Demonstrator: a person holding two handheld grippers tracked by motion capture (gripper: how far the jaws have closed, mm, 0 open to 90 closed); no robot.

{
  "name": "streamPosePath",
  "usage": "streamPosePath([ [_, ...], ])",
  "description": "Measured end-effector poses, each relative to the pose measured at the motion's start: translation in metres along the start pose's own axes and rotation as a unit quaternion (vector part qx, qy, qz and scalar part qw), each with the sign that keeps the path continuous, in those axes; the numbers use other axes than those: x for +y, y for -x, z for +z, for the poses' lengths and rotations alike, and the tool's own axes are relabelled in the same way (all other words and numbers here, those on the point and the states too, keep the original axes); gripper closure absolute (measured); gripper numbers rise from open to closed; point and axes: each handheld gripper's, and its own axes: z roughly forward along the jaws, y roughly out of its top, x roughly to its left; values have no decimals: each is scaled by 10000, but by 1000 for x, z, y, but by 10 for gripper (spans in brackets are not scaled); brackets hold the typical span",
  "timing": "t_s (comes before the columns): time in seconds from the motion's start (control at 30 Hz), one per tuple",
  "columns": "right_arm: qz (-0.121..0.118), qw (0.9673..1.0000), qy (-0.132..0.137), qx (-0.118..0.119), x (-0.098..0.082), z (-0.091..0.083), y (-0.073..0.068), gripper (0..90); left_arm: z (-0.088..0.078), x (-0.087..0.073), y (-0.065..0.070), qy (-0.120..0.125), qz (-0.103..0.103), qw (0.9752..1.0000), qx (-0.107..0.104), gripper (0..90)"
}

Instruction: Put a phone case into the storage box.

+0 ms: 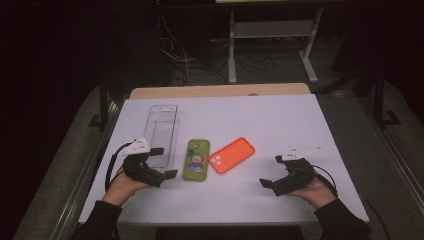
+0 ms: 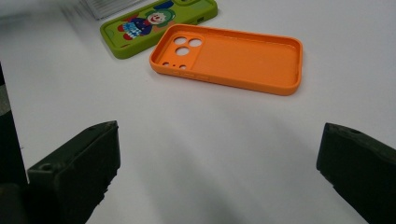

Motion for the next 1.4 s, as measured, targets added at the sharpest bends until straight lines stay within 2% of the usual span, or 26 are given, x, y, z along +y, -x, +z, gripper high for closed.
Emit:
streamPosePath([
  [0.3, -59, 9999, -81, -70, 5, 3, 1, 0, 0, 0, -1, -30, -32, 10000, 19, 0],
  [0.43, -131, 9998, -115, -128, 15, 6, 4, 0, -1, 0, -2, -16, -29, 10000, 22, 0],
  [0.63, -22, 9997, -209, -156, 25, 13, 10, 0, -1, 0, -3, -52, -13, 10000, 21, 0],
  [1.07, -39, 9994, -303, -149, 52, 32, 22, 7, -4, 0, -5, -34, -67, 10000, 13, 0],
  [1.23, 40, 9996, -262, -118, 63, 36, 27, 28, -4, 1, -7, -85, 71, 9999, 4, 0],
  [1.37, 25, 9995, -286, -145, 69, 41, 29, 41, -2, 1, -6, -116, 66, 9999, -42, 0],
  [1.4, 47, 9995, -268, -146, 72, 43, 30, 49, -2, 2, -5, -155, 117, 9998, -58, 0],
])
